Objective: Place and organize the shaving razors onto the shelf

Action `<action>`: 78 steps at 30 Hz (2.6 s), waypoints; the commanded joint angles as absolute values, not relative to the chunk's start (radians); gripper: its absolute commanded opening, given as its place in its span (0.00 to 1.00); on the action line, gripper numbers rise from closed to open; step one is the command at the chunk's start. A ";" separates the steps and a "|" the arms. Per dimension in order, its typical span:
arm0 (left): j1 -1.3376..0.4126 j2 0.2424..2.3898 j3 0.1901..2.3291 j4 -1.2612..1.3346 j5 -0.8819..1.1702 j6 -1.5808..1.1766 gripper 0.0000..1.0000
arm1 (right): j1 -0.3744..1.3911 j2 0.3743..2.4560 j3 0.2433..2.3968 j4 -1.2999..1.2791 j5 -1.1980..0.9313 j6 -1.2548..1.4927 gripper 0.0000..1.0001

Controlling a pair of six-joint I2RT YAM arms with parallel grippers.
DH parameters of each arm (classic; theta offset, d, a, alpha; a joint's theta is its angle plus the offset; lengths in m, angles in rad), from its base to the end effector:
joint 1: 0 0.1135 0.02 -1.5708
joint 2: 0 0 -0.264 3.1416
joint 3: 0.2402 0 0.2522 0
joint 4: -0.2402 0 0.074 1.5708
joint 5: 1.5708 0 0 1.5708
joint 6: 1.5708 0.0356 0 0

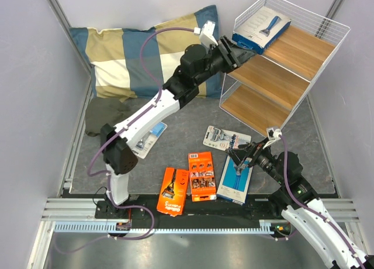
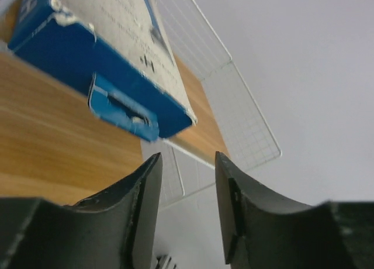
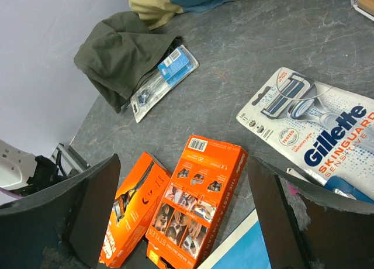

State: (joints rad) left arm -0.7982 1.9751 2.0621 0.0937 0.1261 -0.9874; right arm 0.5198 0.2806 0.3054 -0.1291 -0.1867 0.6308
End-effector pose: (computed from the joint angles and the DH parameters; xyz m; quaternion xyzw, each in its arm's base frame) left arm 0.3250 -0.3398 0.4569 -0.0122 0.6409 -0.6223 0.4493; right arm 0.0992 0.0644 0.2413 -0.0212 0.7421 0.4207 0.5214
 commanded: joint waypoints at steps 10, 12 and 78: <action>-0.796 1.358 1.458 0.173 0.078 -0.637 1.00 | 0.523 0.299 0.279 -0.113 -0.183 0.615 0.98; -0.792 1.272 1.347 0.196 0.087 -0.595 1.00 | 0.523 0.308 0.273 -0.117 -0.183 0.611 0.98; -1.071 1.990 1.040 0.229 0.354 -0.733 0.02 | 0.523 0.302 0.385 -0.350 0.169 0.601 0.98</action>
